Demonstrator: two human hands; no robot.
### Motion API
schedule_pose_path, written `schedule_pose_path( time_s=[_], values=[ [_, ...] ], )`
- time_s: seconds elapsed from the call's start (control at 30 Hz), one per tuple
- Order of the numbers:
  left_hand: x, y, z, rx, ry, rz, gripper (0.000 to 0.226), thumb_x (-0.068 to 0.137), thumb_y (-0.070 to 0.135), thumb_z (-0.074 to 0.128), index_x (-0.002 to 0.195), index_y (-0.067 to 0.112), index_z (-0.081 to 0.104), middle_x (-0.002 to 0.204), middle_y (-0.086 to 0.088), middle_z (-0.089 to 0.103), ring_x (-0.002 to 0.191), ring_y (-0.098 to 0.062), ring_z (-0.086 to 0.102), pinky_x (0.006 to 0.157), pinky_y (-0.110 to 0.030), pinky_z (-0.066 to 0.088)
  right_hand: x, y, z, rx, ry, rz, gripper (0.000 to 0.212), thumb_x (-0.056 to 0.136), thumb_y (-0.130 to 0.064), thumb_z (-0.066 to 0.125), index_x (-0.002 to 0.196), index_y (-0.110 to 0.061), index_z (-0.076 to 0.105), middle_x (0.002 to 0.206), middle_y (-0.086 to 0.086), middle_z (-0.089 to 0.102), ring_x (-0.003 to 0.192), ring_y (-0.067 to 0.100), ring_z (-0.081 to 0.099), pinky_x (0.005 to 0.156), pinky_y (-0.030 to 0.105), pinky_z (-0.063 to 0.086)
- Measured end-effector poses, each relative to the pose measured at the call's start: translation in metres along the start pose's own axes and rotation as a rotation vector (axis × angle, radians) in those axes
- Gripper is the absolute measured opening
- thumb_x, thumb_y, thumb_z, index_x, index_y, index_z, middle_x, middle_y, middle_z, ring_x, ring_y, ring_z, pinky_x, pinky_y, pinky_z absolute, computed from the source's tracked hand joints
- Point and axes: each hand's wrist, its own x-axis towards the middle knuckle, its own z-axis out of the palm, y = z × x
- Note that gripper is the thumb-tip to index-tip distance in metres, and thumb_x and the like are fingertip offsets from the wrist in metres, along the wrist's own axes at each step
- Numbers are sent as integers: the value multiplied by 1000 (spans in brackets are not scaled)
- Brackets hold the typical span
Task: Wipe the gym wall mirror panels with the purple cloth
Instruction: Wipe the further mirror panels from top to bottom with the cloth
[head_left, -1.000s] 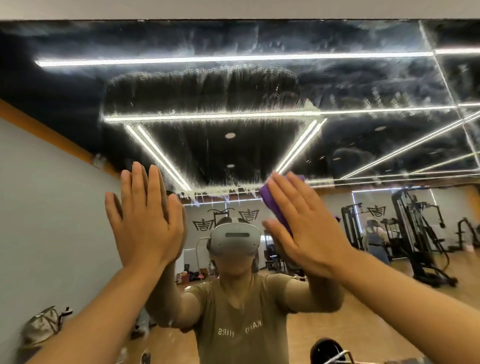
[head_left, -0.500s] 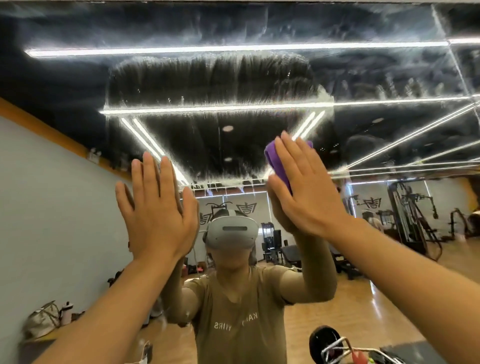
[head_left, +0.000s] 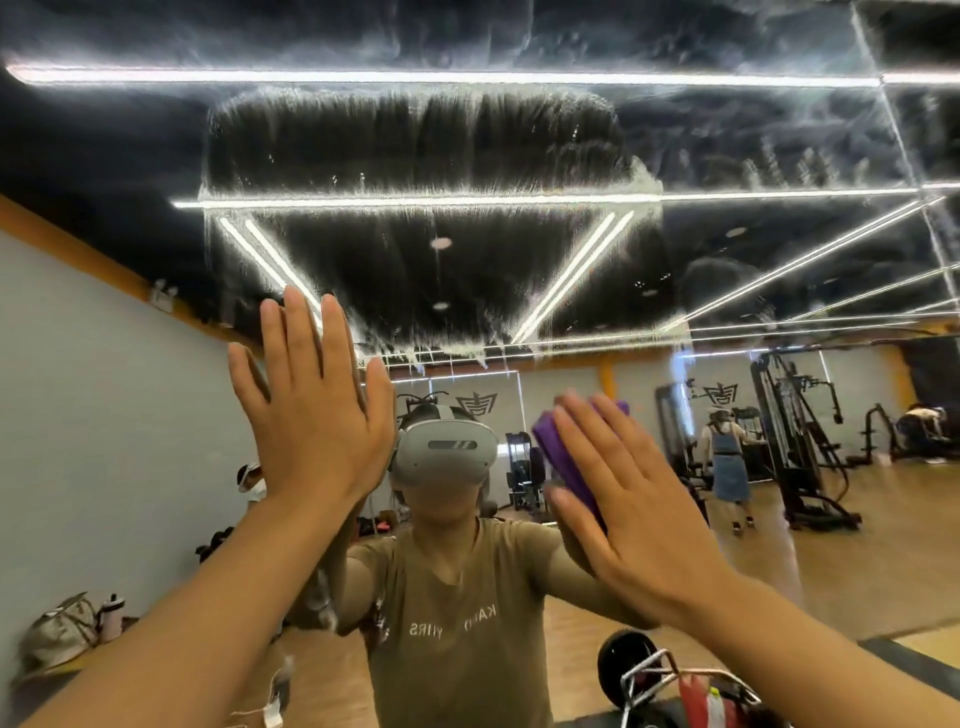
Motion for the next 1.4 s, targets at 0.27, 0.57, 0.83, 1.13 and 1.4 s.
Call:
schedule_pose_path(
  time_s=[0.27,0.57,0.83,1.13,1.4],
  values=[
    [0,-1,1,-6,7,17,72,99,49,19,161,12,19,168,-13,10,156,-31,5,122,-53,-1,179,33,-45,-5,51,165,68,106,-47,27,162,-13,6,170,5,3,156,23,-3,126,35,-5],
    [-2,-2,3,8,27,24,70,100,47,20,161,11,18,168,-14,10,156,-31,5,123,-55,0,150,25,-34,-34,89,114,71,105,-51,25,162,-13,6,170,3,2,156,18,-4,126,33,-6],
    [-2,-2,3,4,32,29,71,100,47,21,160,10,20,167,-15,12,155,-32,7,122,-57,4,7,0,-2,-35,-25,41,70,106,-55,27,163,-22,4,171,-5,1,157,17,1,125,32,1],
    [-2,-2,5,12,49,28,71,100,48,21,160,10,21,167,-15,12,155,-32,7,122,-56,3,121,20,-32,-44,62,57,70,104,-55,25,161,-20,3,169,-1,0,156,13,-6,122,25,-13],
    [-3,-2,4,29,48,33,70,100,47,22,160,10,21,168,-14,11,155,-31,7,123,-51,-2,276,36,-67,-71,43,266,69,109,-48,21,162,-10,-1,170,8,-5,156,27,-7,126,38,-6]
  ],
)
